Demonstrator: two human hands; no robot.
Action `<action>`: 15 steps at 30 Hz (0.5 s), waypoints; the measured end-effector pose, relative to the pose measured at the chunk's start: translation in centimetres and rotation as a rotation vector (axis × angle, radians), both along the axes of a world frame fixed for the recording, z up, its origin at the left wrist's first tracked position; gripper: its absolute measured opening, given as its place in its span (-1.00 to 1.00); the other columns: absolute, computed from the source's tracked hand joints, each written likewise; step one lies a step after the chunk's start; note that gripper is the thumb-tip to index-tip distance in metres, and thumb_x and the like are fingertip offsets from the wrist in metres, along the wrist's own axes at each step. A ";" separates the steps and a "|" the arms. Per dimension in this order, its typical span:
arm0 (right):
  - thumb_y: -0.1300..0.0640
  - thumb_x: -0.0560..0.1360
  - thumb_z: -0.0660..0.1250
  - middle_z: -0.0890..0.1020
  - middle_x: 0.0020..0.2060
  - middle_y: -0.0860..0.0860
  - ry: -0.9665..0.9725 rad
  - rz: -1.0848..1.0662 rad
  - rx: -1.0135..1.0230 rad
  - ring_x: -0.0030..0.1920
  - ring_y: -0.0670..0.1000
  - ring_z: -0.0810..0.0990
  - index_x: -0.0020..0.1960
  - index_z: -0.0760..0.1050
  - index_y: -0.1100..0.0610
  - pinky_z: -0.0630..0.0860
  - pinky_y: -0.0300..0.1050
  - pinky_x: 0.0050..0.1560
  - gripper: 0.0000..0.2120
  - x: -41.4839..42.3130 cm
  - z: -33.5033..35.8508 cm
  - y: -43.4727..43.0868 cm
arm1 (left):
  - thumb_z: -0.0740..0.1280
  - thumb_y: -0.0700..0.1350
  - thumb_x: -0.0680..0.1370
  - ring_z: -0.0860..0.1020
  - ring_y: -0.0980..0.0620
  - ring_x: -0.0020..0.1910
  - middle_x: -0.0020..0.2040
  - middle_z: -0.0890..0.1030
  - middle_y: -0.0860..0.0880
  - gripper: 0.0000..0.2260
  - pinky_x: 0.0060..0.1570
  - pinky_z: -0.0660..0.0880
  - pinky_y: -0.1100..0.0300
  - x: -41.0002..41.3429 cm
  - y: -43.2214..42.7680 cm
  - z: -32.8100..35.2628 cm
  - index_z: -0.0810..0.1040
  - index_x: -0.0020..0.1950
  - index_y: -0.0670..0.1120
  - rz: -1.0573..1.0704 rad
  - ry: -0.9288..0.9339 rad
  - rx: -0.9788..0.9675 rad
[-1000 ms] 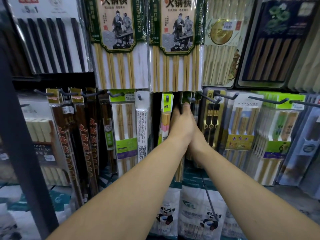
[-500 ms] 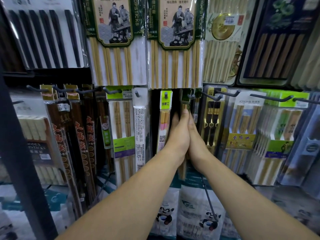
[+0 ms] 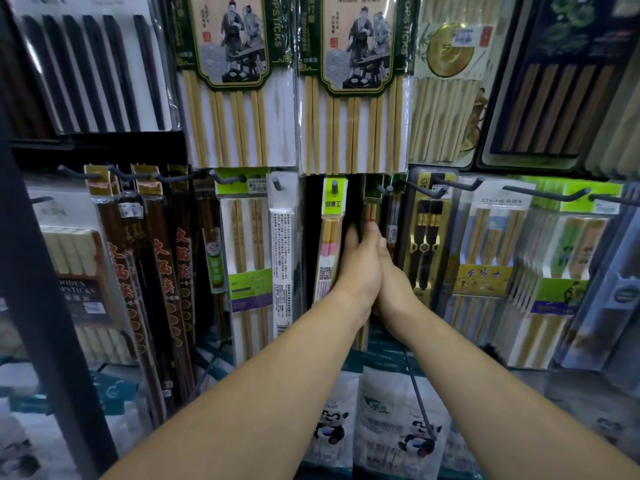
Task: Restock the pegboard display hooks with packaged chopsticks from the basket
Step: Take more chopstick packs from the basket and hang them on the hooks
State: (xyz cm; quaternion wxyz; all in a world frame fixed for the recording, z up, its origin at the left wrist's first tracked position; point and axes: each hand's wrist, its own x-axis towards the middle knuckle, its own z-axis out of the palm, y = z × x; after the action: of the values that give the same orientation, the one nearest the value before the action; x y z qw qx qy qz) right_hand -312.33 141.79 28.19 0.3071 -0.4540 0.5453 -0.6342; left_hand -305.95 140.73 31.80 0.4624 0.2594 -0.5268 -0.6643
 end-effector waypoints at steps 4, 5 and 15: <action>-0.28 0.68 -0.07 0.34 0.56 -0.04 -0.043 -0.039 0.014 0.48 -0.07 0.33 0.62 0.14 -0.19 0.27 -0.05 0.49 -0.46 0.6 -0.5 2.0 | 0.17 0.12 0.71 0.43 0.00 0.47 0.52 0.45 0.03 -0.54 0.47 0.33 -0.06 1.0 0.3 -1.3 0.24 0.63 0.14 -0.039 0.014 0.044; -0.27 0.68 -0.06 0.33 0.56 -0.05 -0.052 -0.041 0.004 0.48 -0.07 0.33 0.63 0.14 -0.18 0.27 -0.04 0.50 -0.46 0.9 -0.5 2.9 | 0.16 0.13 0.71 0.44 -0.02 0.47 0.52 0.45 0.00 -0.53 0.47 0.34 -0.07 1.4 0.6 -1.4 0.23 0.63 0.13 -0.065 0.021 0.067; 0.03 0.65 0.31 0.63 0.09 -0.20 0.227 -0.203 0.097 0.11 -0.23 0.59 0.19 0.54 -0.12 0.53 -0.28 0.09 -0.85 3.5 -7.7 13.8 | 0.19 0.20 0.69 0.40 0.16 0.40 0.44 0.44 0.14 -0.56 0.34 0.31 0.27 9.8 6.6 -8.6 0.37 0.55 0.11 -0.190 -0.430 -0.105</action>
State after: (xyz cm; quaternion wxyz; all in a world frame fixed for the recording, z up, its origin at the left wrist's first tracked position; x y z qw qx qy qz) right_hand -308.84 155.58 20.52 0.1992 -0.4501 0.6494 -0.5796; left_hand -296.11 147.32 23.23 0.2880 0.3197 -0.6691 -0.6060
